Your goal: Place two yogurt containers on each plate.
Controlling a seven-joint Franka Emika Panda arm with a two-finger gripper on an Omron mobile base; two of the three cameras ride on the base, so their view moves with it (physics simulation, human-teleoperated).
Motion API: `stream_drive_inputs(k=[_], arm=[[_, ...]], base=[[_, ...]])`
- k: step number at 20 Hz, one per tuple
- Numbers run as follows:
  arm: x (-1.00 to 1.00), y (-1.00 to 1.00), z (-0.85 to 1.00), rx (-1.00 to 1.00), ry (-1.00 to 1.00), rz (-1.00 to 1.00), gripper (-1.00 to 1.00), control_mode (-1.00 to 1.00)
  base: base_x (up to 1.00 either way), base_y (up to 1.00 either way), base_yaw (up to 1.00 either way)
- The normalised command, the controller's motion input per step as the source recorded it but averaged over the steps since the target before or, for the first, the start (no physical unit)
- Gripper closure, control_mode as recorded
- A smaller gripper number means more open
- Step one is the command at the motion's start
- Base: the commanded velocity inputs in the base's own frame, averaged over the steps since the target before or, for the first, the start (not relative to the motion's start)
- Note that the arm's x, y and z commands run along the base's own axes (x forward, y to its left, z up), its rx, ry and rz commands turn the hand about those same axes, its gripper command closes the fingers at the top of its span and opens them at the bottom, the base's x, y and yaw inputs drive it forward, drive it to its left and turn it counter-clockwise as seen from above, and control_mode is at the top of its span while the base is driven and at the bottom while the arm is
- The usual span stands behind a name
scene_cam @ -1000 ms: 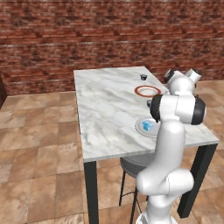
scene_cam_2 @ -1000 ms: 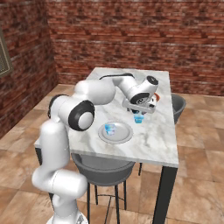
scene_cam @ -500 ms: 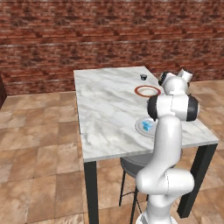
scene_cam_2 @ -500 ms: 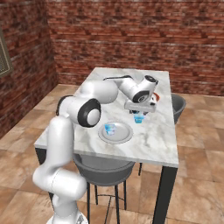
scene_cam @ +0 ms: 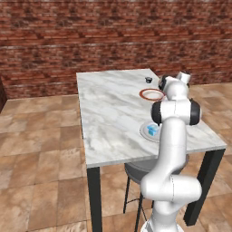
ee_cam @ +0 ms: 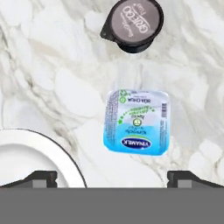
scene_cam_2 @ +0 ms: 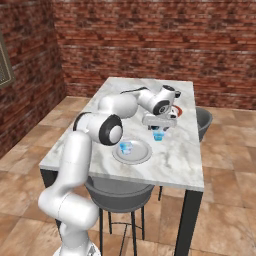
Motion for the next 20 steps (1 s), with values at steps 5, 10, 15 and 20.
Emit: stream_drive_inputs(k=[5, 10, 15, 20], arm=[[0.21, 0.00, -0.22, 0.00, 0.00, 0.01, -1.00, -1.00], [0.07, 0.00, -0.17, -0.01, 0.00, 0.02, -1.00, -1.00], [0.08, 0.00, -0.22, -0.04, 0.00, 0.02, -1.00, -1.00], [0.09, 0.00, -0.22, -0.04, 0.00, 0.01, -1.00, -1.00]], base=[[0.00, 0.00, 0.00], [0.00, 0.00, 0.00], [0.00, 0.00, 0.00], [0.00, 0.00, 0.00]])
